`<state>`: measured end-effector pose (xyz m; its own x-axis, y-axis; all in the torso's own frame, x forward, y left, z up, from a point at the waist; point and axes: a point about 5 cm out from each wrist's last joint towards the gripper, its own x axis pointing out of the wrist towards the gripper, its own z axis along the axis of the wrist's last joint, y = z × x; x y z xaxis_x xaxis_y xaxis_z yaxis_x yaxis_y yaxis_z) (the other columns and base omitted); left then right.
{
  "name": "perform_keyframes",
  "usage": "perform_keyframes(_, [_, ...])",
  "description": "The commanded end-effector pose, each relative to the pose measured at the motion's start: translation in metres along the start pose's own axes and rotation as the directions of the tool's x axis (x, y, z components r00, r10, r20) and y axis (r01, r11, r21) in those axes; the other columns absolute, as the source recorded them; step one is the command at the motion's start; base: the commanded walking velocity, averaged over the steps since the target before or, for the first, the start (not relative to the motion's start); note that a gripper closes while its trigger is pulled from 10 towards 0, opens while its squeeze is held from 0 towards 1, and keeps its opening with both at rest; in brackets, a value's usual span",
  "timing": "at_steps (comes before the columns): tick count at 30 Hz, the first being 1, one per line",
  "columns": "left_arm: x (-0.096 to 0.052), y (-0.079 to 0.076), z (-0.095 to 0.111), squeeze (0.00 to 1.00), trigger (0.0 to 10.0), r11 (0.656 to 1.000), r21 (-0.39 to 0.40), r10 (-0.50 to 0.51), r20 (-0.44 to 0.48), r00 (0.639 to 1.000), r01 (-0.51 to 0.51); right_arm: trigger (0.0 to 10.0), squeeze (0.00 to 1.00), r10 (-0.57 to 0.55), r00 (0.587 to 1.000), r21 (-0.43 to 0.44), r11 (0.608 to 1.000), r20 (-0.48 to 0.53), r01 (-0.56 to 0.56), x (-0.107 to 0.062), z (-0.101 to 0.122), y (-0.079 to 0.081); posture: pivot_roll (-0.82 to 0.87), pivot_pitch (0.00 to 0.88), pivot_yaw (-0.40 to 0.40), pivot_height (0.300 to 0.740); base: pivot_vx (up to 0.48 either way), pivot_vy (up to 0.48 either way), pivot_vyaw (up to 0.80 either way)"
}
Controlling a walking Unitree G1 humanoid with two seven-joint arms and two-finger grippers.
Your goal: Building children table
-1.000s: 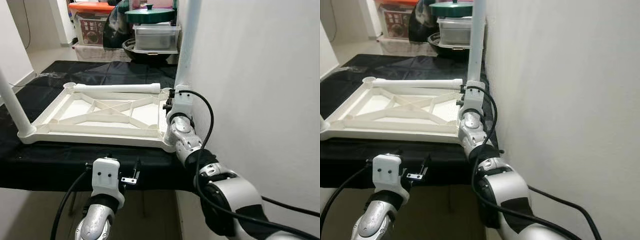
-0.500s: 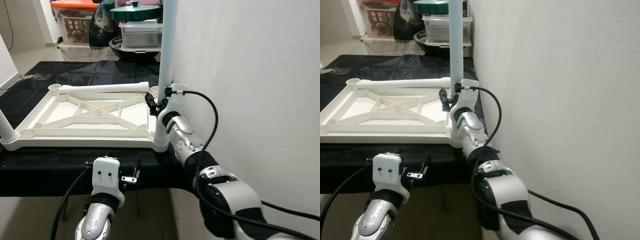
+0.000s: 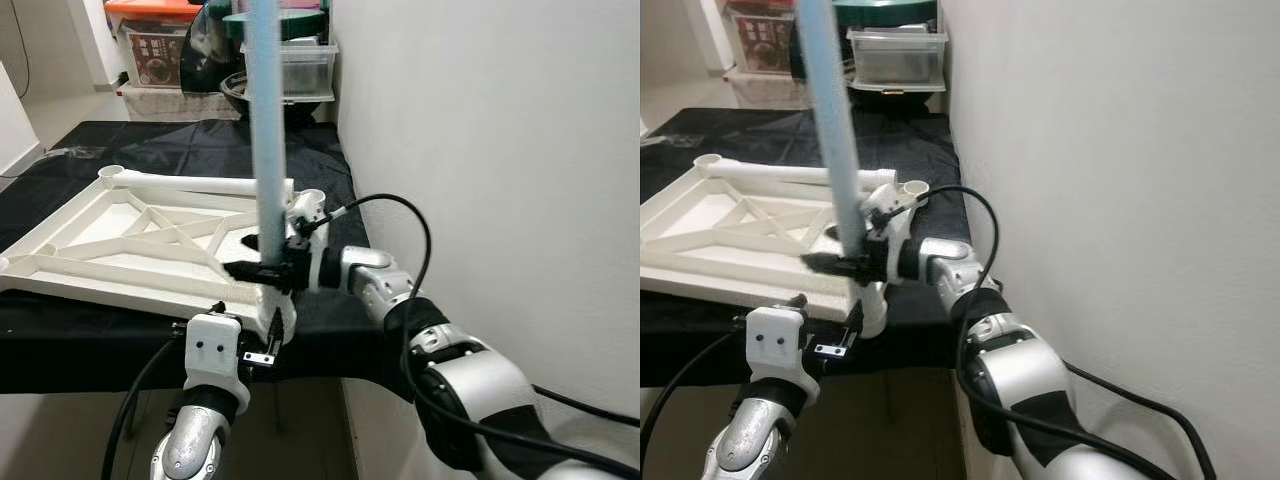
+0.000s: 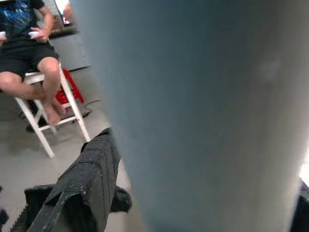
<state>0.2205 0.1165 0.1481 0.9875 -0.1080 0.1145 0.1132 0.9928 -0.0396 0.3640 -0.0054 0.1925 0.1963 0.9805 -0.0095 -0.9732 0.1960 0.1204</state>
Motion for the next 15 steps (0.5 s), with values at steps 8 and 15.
perform_keyframes(8, [-0.003, 0.001, -0.003, 0.0, 10.0, 1.0, 0.002, 0.001, -0.017, 1.0, -0.001, 0.0, 0.0, -0.428, 0.902, -0.024, 0.903, 0.052, 0.43, 0.014, 0.012, -0.014, 0.04, 0.0, -0.055, 0.74, 0.0, 0.0, 0.0])
perform_keyframes(15, [-0.001, 0.001, -0.003, 0.0, 10.0, 1.0, 0.003, -0.002, -0.015, 1.0, 0.002, 0.0, 0.0, -0.883, 0.467, 0.102, 0.469, 0.039, 0.877, -0.029, -0.001, -0.044, 0.02, 0.0, -0.042, 0.74, 0.0, 0.0, 0.0])
